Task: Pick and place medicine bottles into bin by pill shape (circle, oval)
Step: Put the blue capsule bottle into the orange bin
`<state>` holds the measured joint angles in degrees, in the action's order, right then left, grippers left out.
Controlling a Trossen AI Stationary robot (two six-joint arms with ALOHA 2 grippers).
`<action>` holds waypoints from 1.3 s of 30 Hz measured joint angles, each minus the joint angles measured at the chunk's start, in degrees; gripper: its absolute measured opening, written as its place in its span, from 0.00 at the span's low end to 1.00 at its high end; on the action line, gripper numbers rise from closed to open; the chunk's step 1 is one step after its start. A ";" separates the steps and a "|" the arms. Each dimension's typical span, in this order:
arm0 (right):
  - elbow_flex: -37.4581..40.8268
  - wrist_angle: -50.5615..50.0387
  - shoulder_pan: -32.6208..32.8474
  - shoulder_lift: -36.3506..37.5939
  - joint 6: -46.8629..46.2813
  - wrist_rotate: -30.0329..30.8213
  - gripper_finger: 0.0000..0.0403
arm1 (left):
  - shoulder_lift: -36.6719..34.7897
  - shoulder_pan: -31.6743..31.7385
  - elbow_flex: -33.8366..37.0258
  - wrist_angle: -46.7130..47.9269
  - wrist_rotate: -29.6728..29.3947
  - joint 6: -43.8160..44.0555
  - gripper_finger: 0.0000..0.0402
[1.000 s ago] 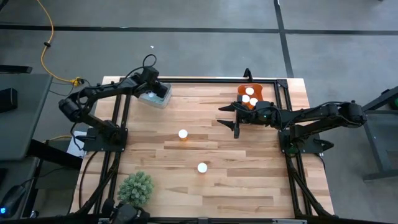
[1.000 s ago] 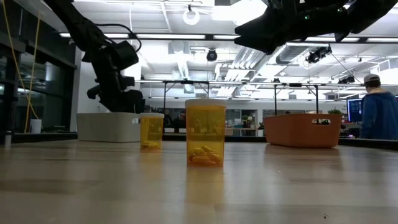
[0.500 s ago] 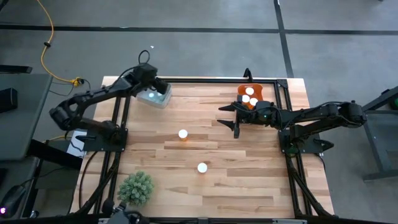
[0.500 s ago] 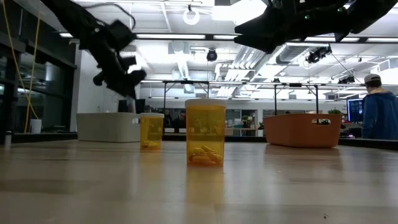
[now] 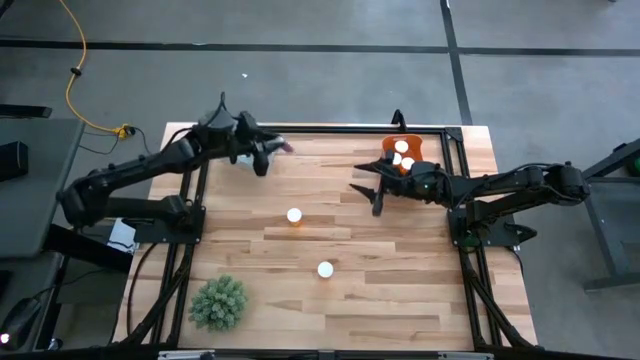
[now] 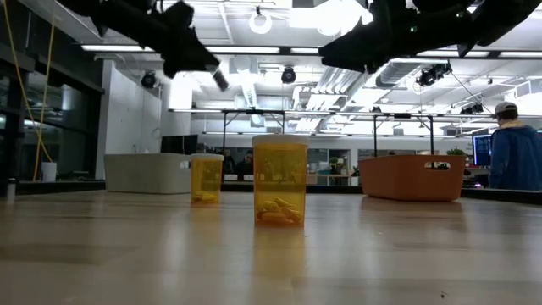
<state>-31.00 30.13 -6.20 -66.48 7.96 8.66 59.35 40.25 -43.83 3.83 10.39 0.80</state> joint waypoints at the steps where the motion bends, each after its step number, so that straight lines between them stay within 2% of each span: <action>1: 0.00 -0.22 -0.17 0.00 -0.24 0.18 0.61 | 0.04 -1.35 0.00 -0.28 0.50 -0.25 0.29; 7: 0.00 -1.87 -0.56 0.01 -1.99 0.18 0.61 | 2.55 -8.79 0.00 -2.43 0.77 -1.46 0.29; 12: 0.00 -2.09 -0.56 0.00 -1.99 0.13 0.61 | 6.21 -12.73 0.00 -9.56 -1.00 -1.82 0.29; 20: 0.00 -1.67 -0.56 0.00 -1.74 0.09 0.61 | 10.22 -14.12 -0.01 -11.75 -2.38 -4.72 0.29; 27: 0.00 -1.67 -0.56 0.00 -1.57 0.07 0.61 | 10.54 -14.12 -0.01 -11.79 -2.36 -9.08 0.29; 30: 0.00 -1.67 -0.56 0.00 -1.55 0.05 0.61 | 10.54 -14.12 -0.02 -12.35 0.25 -10.65 0.29; 34: 0.00 -1.67 -0.56 0.00 -1.72 -1.31 0.61 | 11.39 -14.97 -0.04 -13.75 7.87 -13.53 0.29; 39: 0.00 -1.64 -0.54 0.00 -1.92 -3.23 0.61 | 13.97 -17.58 -0.09 -16.70 7.66 -14.35 0.29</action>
<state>-31.00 28.49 -6.74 -66.48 6.04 5.43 73.33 22.67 -43.92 -12.87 18.05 -13.56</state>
